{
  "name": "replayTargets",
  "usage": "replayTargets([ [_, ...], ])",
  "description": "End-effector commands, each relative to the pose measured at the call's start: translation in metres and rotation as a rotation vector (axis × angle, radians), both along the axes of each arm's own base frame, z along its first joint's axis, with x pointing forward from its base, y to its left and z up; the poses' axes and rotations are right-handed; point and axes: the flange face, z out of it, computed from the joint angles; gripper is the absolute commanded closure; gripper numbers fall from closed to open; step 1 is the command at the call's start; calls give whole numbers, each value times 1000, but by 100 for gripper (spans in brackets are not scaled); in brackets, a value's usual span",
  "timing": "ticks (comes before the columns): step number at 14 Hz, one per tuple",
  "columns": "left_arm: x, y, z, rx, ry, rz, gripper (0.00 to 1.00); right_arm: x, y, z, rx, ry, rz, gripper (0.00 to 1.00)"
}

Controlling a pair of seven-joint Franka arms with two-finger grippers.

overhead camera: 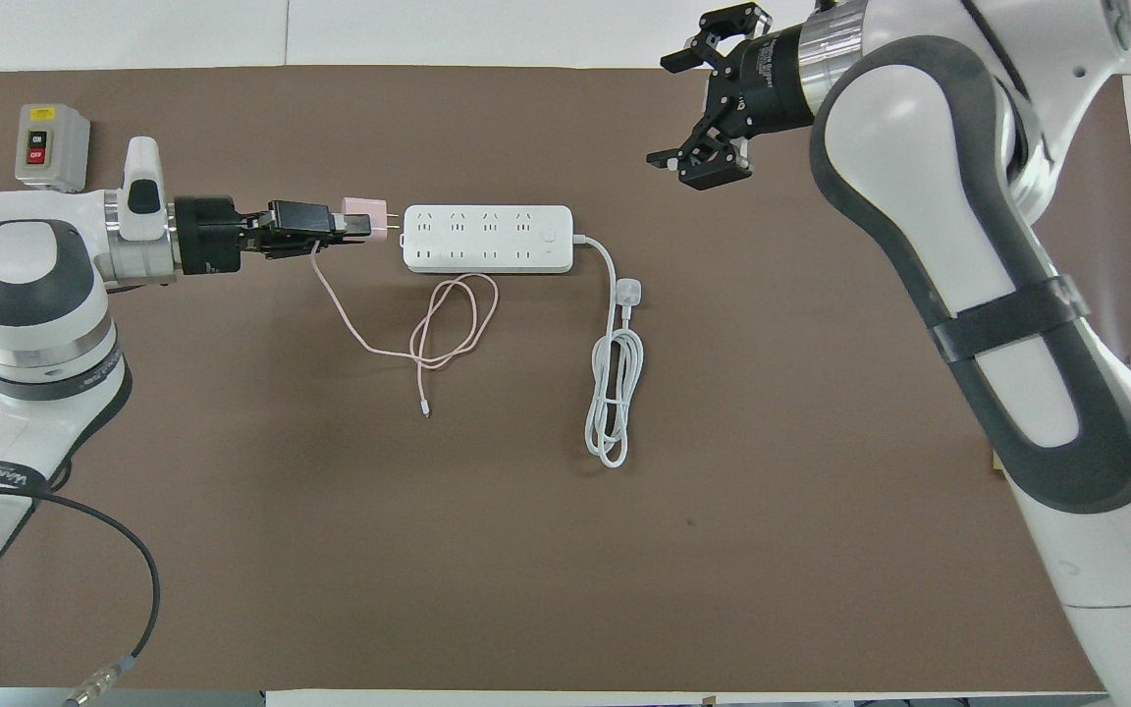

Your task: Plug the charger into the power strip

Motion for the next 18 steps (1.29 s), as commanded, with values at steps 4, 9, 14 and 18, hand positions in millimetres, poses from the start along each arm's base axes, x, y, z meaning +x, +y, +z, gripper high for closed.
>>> replayTargets([
  [4, 32, 76, 124, 473, 74, 5, 100, -21, -54, 29, -161, -99, 257, 0],
  [9, 18, 103, 182, 716, 212, 58, 100, -39, -103, 30, -288, -182, 613, 0],
  [14, 2, 114, 211, 783, 215, 77, 100, -71, -132, 38, -456, -313, 1049, 0],
  [18, -2, 107, 218, 893, 242, 132, 100, -102, -162, 48, -547, -392, 1371, 0],
])
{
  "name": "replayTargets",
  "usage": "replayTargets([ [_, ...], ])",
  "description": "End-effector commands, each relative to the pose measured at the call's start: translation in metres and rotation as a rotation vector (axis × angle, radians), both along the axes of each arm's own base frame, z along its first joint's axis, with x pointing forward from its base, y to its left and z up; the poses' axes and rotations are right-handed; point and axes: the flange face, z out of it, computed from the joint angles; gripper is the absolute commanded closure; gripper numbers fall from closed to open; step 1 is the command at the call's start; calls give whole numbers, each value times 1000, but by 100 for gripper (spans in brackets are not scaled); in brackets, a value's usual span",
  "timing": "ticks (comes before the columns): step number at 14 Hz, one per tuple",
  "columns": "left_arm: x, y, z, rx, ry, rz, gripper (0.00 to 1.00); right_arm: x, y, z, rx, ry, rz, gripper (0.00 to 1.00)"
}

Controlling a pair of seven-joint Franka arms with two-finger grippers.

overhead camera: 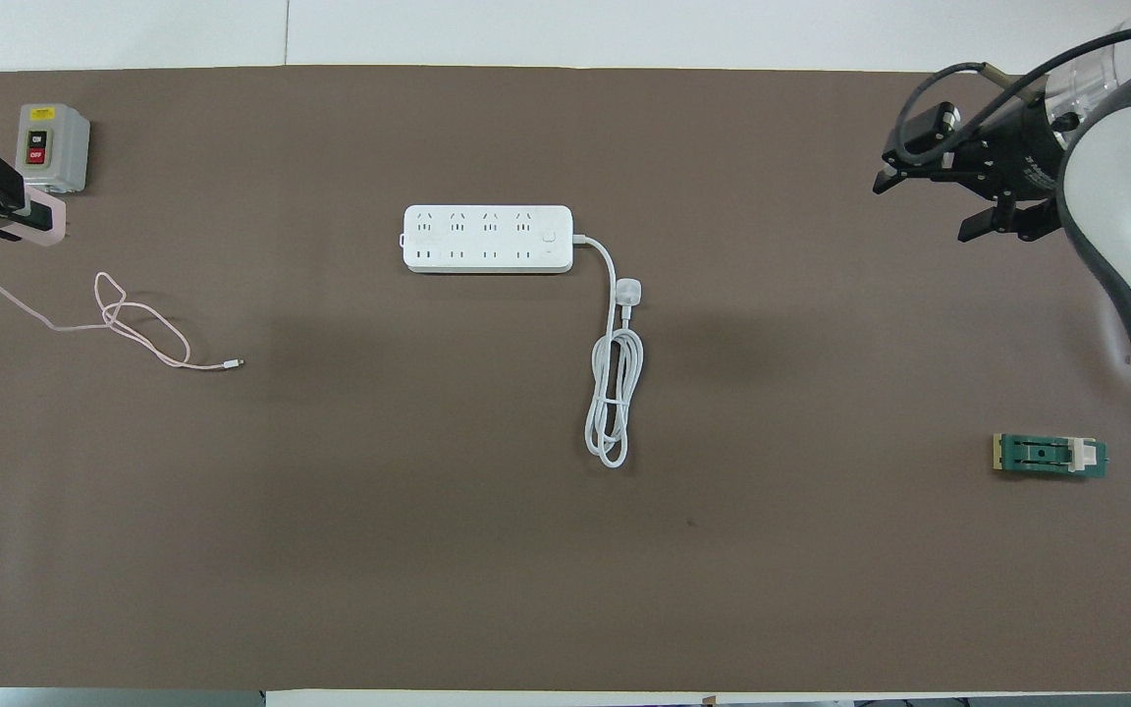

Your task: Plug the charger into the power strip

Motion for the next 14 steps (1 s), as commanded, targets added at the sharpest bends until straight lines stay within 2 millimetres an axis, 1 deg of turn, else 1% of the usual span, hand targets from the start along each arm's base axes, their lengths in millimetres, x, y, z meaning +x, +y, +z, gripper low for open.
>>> replayTargets([
  [1, -5, -19, 11, 77, 30, 112, 100, -36, -25, 11, -75, -26, 201, 0],
  [2, -5, -22, 14, 79, 29, 139, 100, -42, -32, 15, -95, -33, 245, 0],
  [3, -5, -36, 16, 82, 27, 115, 100, -49, -38, 21, -106, -40, 292, 0],
  [4, -7, -41, 14, 84, 43, 104, 100, -57, -49, 27, -111, -31, 322, 0],
  [5, -7, -49, 12, 87, 56, 107, 100, -62, -57, 32, -112, -23, 342, 0],
  [6, -8, -63, 13, 85, 62, 130, 100, -70, -64, 40, -110, -20, 359, 0],
  [7, -9, -71, 14, 86, 67, 162, 100, -76, -67, 45, -108, -17, 368, 0],
  [8, -9, -74, 14, 88, 75, 204, 100, -85, -70, 51, -110, -11, 366, 0],
  [9, -7, -77, 16, 87, 59, 235, 100, -92, -72, 54, -112, -8, 365, 0],
  [10, -5, -82, 14, 85, 68, 272, 100, -100, -71, 54, -112, -5, 367, 0],
  [11, -5, -96, 19, 88, 60, 298, 100, -108, -70, 56, -114, -6, 368, 0],
  [12, -5, -111, 16, 95, 60, 292, 100, -112, -69, 55, -114, -1, 369, 0],
  [13, -1, -123, 8, 100, 64, 291, 100, -113, -69, 56, -115, -2, 369, 0],
  [14, 2, -129, 6, 99, 57, 322, 100, -113, -69, 57, -115, -2, 367, 0],
])
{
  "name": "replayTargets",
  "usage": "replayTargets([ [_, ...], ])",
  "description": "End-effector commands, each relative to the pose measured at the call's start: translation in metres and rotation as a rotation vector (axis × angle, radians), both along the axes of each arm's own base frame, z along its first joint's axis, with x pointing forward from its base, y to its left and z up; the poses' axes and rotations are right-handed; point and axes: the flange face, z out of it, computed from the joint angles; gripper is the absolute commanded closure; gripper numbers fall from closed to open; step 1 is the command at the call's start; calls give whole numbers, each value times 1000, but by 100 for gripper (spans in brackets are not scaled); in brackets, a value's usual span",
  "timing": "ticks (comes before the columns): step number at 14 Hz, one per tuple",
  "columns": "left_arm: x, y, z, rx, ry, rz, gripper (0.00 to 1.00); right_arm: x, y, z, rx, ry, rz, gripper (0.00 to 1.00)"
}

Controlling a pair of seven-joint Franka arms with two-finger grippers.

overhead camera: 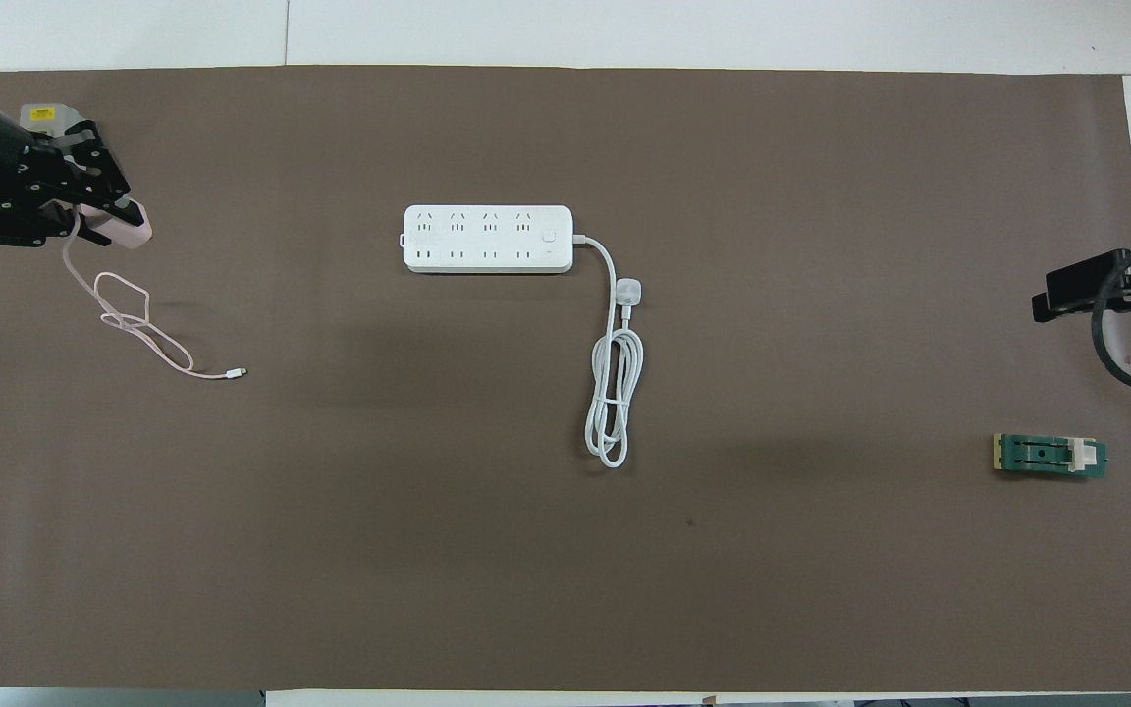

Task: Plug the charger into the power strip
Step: 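Carry the charger with the left gripper to the strip's end socket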

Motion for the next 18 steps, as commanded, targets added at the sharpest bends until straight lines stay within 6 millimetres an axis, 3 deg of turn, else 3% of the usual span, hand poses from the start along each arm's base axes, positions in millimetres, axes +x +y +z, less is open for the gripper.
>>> replayTargets([
  [1, 10, -26, -4, 35, -28, 89, 100, -11, -1, -4, -19, 8, 22, 0],
  [5, 21, -73, -48, 68, 26, 213, 100, -12, -4, -4, -20, 8, 19, 0],
  [8, 34, -105, -84, 135, 17, 413, 100, -11, -5, -3, -48, 6, 23, 0],
  [9, 38, -115, -88, 133, -10, 483, 100, -12, -5, -4, -75, 12, 29, 0],
  [14, 43, -143, -123, 146, 17, 735, 100, -20, 1, 12, -110, -16, 38, 0],
  [16, 47, -147, -126, 117, 11, 810, 100, -23, 0, 17, -115, -23, 42, 0],
  [18, 55, -158, -151, 104, 5, 888, 100, -28, -2, 20, -116, -28, 39, 0],
])
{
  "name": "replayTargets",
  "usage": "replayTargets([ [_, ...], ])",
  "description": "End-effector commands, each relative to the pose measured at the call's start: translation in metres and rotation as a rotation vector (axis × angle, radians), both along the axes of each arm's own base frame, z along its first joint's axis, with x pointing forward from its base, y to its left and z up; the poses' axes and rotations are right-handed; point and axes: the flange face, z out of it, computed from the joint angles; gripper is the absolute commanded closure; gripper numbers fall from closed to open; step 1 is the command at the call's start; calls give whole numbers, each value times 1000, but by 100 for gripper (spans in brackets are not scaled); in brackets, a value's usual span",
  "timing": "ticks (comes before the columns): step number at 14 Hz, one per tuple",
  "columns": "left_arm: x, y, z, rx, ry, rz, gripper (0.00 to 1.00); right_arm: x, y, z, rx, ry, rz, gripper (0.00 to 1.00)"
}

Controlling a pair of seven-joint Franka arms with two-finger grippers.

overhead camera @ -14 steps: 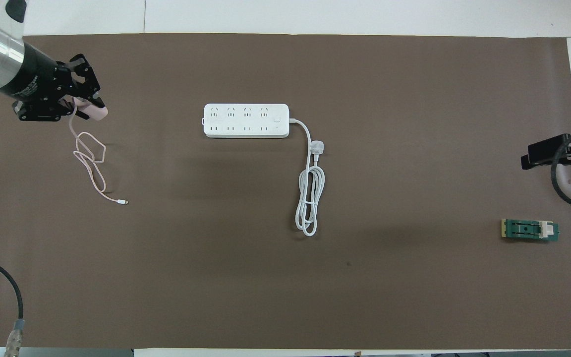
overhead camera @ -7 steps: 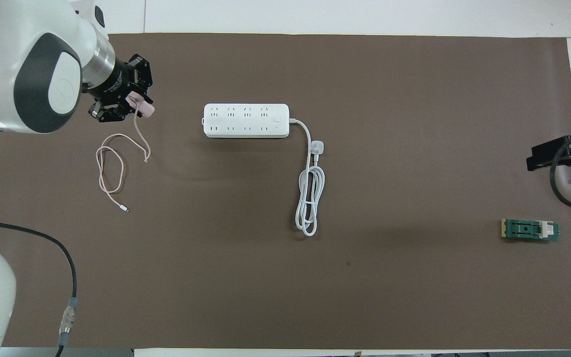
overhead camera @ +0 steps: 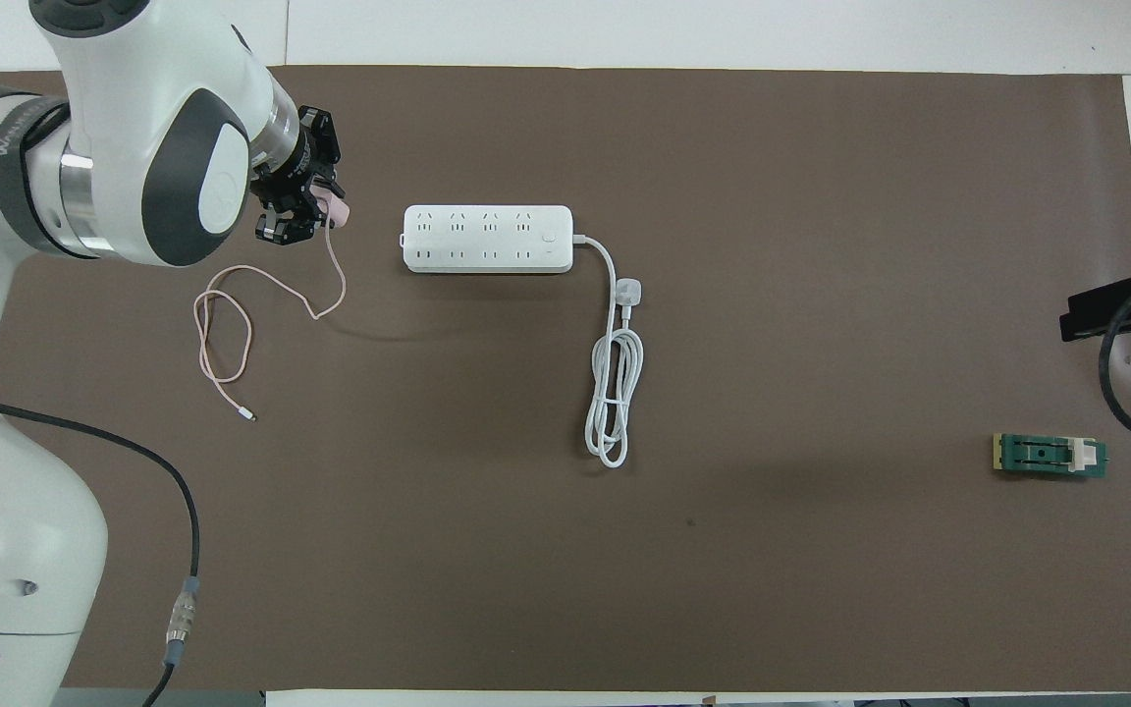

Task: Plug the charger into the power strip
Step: 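Carry the charger with the left gripper to the strip's end socket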

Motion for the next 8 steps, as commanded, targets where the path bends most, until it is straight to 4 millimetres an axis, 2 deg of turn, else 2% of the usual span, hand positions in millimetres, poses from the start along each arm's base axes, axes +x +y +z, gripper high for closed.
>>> replayTargets([
  [1, 14, -15, -27, -4, -37, 116, 100, -15, -4, 2, -17, -2, 15, 0],
  [4, 13, -40, -51, -11, -67, 205, 100, -16, -5, 2, -13, -1, -1, 0],
  [6, 9, -62, -75, 7, -56, 243, 100, -15, -9, 3, -1, -7, -36, 0],
  [8, 4, -74, -91, 18, -41, 266, 100, -15, -9, 3, 2, -11, -62, 0],
])
